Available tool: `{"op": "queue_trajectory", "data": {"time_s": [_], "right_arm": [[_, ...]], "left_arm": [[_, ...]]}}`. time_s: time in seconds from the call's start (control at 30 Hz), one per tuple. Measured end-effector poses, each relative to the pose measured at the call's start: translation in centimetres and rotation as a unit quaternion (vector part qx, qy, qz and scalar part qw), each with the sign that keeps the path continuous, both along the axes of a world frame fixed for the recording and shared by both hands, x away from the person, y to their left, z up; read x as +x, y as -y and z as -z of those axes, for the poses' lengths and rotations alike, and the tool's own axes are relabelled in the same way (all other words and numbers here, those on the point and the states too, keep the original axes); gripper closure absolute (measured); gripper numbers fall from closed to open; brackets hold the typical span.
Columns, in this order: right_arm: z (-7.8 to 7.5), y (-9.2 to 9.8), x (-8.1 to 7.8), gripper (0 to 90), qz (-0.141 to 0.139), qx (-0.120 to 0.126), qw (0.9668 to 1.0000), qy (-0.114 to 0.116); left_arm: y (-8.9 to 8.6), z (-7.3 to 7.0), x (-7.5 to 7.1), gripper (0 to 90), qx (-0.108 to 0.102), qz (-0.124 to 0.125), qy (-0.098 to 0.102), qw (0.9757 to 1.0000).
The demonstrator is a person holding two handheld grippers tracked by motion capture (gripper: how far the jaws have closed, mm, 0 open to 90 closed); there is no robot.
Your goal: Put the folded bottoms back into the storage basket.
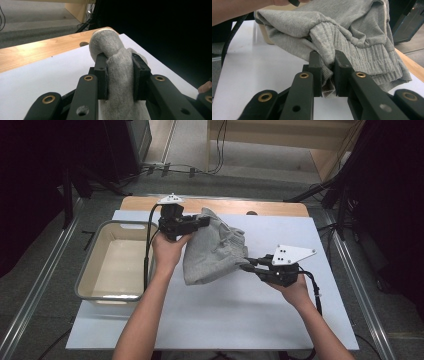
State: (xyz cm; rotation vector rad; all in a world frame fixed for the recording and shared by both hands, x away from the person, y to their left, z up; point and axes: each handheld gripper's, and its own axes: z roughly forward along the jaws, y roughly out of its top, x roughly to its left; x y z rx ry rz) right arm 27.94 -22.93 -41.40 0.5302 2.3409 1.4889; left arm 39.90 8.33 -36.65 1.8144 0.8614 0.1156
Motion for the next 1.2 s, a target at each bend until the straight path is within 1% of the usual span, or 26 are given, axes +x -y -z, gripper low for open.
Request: {"op": "queue_trajectory", "data": {"time_s": [0.4, 0.7, 1.07, 1.2], "right_arm": [[-0.3, -0.9, 0.3, 76.9, -0.006, 0.004, 1.0000, 0.004], [-0.7, -1.7, 0.5, 76.9, -0.012, 0.002, 0.9999, 0.008], [-1.0, -2.9, 0.8, 76.9, -0.018, 0.004, 0.9998, 0.011], [-1.2, -3.3, 0.9, 76.9, -0.021, 0.003, 0.9997, 0.012]], "left_arm": [[-1.1, -0.6, -0.1, 70.8, -0.002, -0.005, 0.005, 1.0000], [-2.0, -0.8, -0.2, 70.8, -0.006, -0.010, 0.007, 0.9999], [-3.6, -1.2, -0.4, 70.8, -0.004, -0.018, 0.009, 0.9998], [-4.1, -1.3, -0.5, 70.8, -0.008, -0.021, 0.010, 0.9997]]}}
